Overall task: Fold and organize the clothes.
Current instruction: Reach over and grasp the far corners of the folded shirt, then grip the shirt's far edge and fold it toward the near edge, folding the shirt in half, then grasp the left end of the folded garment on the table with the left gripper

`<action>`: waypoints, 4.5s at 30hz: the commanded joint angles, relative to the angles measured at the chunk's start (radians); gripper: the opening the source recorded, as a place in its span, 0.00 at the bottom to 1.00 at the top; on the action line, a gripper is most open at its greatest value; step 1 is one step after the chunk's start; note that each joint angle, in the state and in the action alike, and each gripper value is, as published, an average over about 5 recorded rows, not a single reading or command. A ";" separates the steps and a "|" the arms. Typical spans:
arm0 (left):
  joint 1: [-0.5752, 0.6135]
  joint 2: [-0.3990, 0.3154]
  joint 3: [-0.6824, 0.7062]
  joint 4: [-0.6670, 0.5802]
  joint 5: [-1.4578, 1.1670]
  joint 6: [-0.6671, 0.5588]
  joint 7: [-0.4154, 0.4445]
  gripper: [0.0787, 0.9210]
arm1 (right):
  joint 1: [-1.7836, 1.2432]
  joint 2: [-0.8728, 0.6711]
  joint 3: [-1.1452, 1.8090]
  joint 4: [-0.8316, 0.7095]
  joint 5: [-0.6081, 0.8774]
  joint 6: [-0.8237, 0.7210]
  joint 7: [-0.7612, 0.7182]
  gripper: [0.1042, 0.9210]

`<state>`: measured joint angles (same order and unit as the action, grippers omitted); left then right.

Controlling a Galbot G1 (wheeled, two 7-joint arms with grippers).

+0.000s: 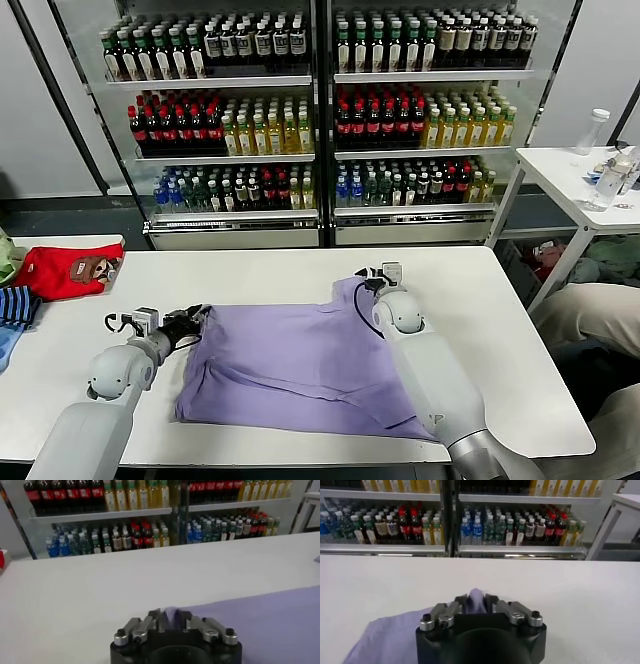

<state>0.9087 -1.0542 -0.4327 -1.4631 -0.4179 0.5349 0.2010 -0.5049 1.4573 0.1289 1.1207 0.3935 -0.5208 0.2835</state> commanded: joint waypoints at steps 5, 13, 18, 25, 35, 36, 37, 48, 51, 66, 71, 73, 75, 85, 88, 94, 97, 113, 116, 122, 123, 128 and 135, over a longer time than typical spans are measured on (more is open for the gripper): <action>0.062 0.028 -0.023 -0.105 -0.076 -0.028 -0.039 0.04 | -0.068 -0.089 -0.031 0.258 0.049 0.015 0.014 0.02; 0.213 0.049 -0.067 -0.255 -0.129 -0.062 -0.069 0.01 | -0.278 -0.256 -0.001 0.653 0.199 -0.056 0.101 0.02; 0.285 0.047 -0.097 -0.282 -0.128 -0.095 -0.071 0.01 | -0.409 -0.306 0.042 0.788 0.201 -0.057 0.104 0.02; 0.362 0.045 -0.131 -0.322 -0.125 -0.124 -0.074 0.01 | -0.561 -0.324 0.078 0.891 0.173 -0.055 0.099 0.02; 0.409 0.031 -0.146 -0.353 -0.101 -0.138 -0.073 0.01 | -0.670 -0.322 0.095 0.931 0.108 -0.041 0.087 0.02; 0.414 0.029 -0.148 -0.354 -0.097 -0.139 -0.073 0.01 | -0.674 -0.319 0.095 0.929 0.102 -0.039 0.086 0.02; 0.418 0.027 -0.149 -0.355 -0.093 -0.140 -0.072 0.01 | -0.677 -0.316 0.094 0.928 0.095 -0.037 0.085 0.02; 0.446 0.009 -0.163 -0.406 -0.063 -0.128 -0.070 0.01 | -0.699 -0.331 0.103 0.952 0.085 -0.038 0.089 0.02; 0.452 0.013 -0.169 -0.421 -0.064 -0.121 -0.069 0.01 | -0.707 -0.342 0.109 0.971 0.092 -0.042 0.090 0.02; 0.473 0.022 -0.176 -0.429 0.031 -0.076 -0.081 0.02 | -0.791 -0.351 0.105 0.998 0.064 -0.057 0.082 0.04; 0.479 0.021 -0.202 -0.456 0.032 -0.082 -0.128 0.16 | -0.810 -0.362 0.127 1.034 0.056 -0.057 0.084 0.20; 0.487 0.019 -0.213 -0.478 0.020 -0.084 -0.154 0.23 | -0.823 -0.368 0.140 1.062 0.053 -0.057 0.085 0.29; 0.499 0.012 -0.216 -0.506 -0.005 -0.083 -0.193 0.29 | -0.844 -0.371 0.154 1.091 0.044 -0.057 0.085 0.35; 0.559 -0.073 -0.131 -0.570 -0.071 -0.065 -0.341 0.64 | -0.921 -0.351 0.164 1.147 -0.043 -0.056 0.074 0.69; 0.551 -0.084 -0.123 -0.553 -0.083 -0.046 -0.367 0.74 | -0.923 -0.346 0.163 1.142 -0.050 -0.056 0.072 0.79; 0.497 -0.103 -0.116 -0.503 -0.210 -0.038 -0.388 0.87 | -0.923 -0.335 0.160 1.134 -0.063 -0.056 0.068 0.88; 0.479 -0.108 -0.112 -0.491 -0.221 -0.039 -0.390 0.88 | -0.923 -0.333 0.159 1.131 -0.070 -0.056 0.066 0.88; 0.486 -0.113 -0.083 -0.478 -0.150 0.025 -0.439 0.81 | -0.903 -0.324 0.139 1.096 -0.096 -0.056 0.057 0.88; 0.489 -0.118 -0.079 -0.482 -0.150 0.025 -0.437 0.70 | -0.903 -0.324 0.140 1.096 -0.098 -0.056 0.056 0.88; 0.491 -0.130 -0.066 -0.499 -0.133 0.024 -0.435 0.50 | -0.905 -0.322 0.140 1.095 -0.104 -0.056 0.053 0.88; 0.491 -0.131 -0.063 -0.502 -0.122 0.024 -0.435 0.47 | -0.906 -0.321 0.140 1.095 -0.106 -0.056 0.053 0.88; 0.491 -0.137 -0.067 -0.522 -0.006 0.015 -0.434 0.29 | -0.908 -0.319 0.138 1.094 -0.112 -0.056 0.050 0.88; 0.509 -0.078 -0.237 -0.591 0.127 0.024 -0.416 0.08 | -0.905 -0.327 0.139 1.096 -0.115 -0.056 0.047 0.88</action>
<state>1.4091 -1.1804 -0.5141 -1.9918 -0.4652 0.5560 -0.2317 -1.4099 1.1328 0.2676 2.2152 0.2806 -0.5772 0.3306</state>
